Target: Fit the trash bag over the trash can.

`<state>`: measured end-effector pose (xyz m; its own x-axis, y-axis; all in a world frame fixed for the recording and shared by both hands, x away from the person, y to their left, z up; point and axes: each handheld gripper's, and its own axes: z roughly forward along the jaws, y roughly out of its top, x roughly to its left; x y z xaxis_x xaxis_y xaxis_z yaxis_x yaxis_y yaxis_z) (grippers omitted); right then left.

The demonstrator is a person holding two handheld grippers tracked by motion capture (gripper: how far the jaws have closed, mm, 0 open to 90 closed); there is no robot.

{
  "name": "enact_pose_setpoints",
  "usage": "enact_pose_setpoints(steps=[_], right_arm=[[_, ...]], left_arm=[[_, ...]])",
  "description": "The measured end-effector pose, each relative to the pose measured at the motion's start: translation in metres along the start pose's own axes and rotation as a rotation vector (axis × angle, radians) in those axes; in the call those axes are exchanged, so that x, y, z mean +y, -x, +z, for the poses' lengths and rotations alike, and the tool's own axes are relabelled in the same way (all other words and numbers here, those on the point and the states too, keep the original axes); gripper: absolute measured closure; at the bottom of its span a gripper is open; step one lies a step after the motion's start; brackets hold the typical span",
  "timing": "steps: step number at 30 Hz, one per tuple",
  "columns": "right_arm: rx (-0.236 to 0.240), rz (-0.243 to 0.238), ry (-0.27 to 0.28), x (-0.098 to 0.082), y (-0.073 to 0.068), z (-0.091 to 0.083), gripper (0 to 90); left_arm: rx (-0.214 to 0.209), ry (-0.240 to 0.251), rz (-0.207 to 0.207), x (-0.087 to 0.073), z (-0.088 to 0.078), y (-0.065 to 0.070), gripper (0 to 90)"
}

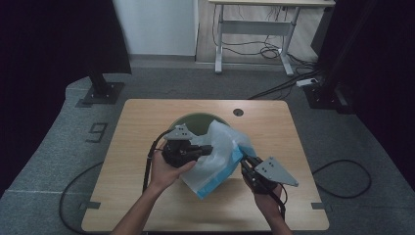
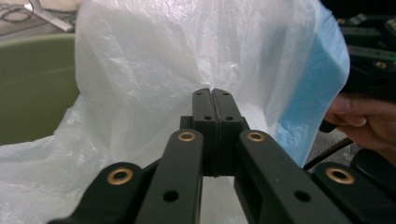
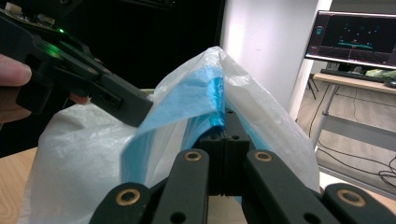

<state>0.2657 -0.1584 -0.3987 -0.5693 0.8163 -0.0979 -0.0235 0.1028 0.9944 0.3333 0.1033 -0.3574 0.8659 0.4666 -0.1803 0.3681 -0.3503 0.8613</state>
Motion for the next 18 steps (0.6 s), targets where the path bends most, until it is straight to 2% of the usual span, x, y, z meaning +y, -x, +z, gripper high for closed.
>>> enact_pose_setpoints(steps=[4,11,18], right_arm=[[-0.005,0.004,-0.001,-0.001,0.002,-0.001,87.7],[-0.017,0.016,-0.01,-0.005,0.007,-0.006,84.7],[-0.011,0.022,0.003,-0.009,0.005,-0.014,71.7]], left_arm=[[0.023,0.029,0.005,0.001,-0.008,-0.003,90.0],[0.043,0.069,-0.022,0.001,-0.022,-0.014,90.0],[0.068,0.095,-0.026,-0.001,-0.027,-0.018,90.0]])
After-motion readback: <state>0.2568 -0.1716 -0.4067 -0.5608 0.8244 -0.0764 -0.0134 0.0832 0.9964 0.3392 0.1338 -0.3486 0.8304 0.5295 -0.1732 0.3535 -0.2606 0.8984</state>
